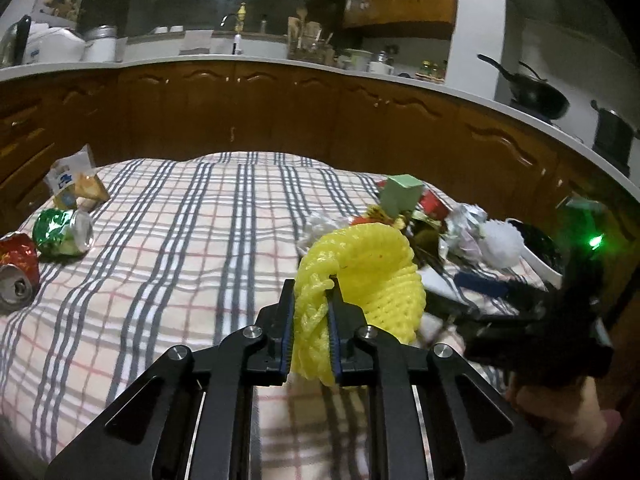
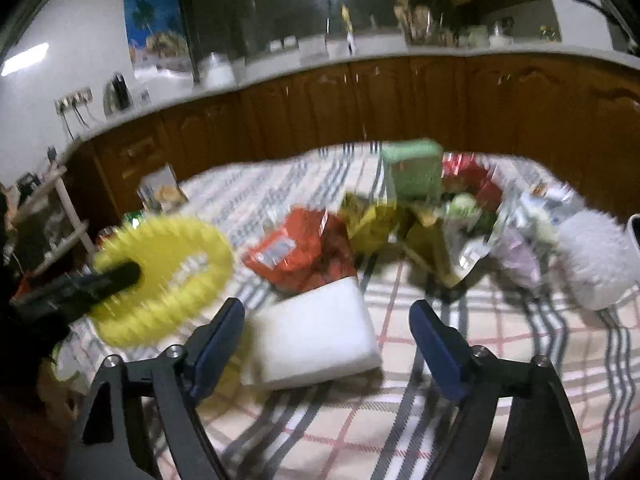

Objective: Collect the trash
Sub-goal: 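Grasp the yellow foam net with the left gripper, then carry the yellow net to the bin with the left gripper while the right gripper grasps the white foam block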

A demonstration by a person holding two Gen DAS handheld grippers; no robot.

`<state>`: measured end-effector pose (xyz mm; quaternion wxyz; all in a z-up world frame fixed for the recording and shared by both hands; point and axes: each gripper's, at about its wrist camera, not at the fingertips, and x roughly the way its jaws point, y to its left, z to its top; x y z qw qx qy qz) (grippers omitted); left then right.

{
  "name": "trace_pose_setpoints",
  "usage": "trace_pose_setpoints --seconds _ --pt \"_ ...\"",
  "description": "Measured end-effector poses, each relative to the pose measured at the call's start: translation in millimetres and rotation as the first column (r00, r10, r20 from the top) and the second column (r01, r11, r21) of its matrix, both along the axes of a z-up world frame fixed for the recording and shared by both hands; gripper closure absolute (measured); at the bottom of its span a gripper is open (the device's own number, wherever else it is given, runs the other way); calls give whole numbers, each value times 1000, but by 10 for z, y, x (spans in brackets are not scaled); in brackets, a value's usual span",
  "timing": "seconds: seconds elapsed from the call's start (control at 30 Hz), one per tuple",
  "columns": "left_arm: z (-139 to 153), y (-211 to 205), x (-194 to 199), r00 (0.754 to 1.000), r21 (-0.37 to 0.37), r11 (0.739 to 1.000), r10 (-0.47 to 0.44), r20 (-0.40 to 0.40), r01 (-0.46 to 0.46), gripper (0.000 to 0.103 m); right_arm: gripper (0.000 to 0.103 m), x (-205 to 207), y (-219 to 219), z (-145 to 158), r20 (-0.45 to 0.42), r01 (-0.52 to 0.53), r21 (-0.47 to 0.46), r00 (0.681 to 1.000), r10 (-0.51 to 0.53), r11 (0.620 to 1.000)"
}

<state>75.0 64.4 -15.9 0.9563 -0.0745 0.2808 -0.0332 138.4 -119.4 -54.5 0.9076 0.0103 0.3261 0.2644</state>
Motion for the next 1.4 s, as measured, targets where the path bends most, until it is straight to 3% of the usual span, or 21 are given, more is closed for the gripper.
trace_pose_setpoints --seconds 0.03,0.13,0.2,0.27,0.37,0.57,0.83,1.4 --pt "-6 21 17 1000 0 1000 9 -2 -9 90 21 47 6 -43 -37 -5 -4 999 5 1000" --pt "-9 58 52 1000 -10 1000 20 -8 -21 91 55 93 -55 -60 -67 -3 6 998 3 1000" --pt "-3 69 73 1000 -14 1000 18 -9 -18 91 63 95 -112 -66 -77 -4 25 997 6 1000" --pt "31 38 101 1000 -9 1000 8 -3 -8 91 77 64 -208 -31 -69 0 41 998 2 999" --pt "98 -62 141 1000 -2 1000 -13 13 13 91 86 -11 -395 42 -58 2 75 998 2 997" --pt "258 -287 224 997 -9 997 -70 42 70 91 89 -170 -695 203 -6 53 114 999 -53 992" --pt "461 -882 432 974 -8 976 -215 70 216 90 90 -325 -1392 501 52 210 160 974 -221 964" --pt "645 -2145 934 900 11 900 -435 26 435 91 90 -344 -2819 759 102 530 140 832 -545 836"
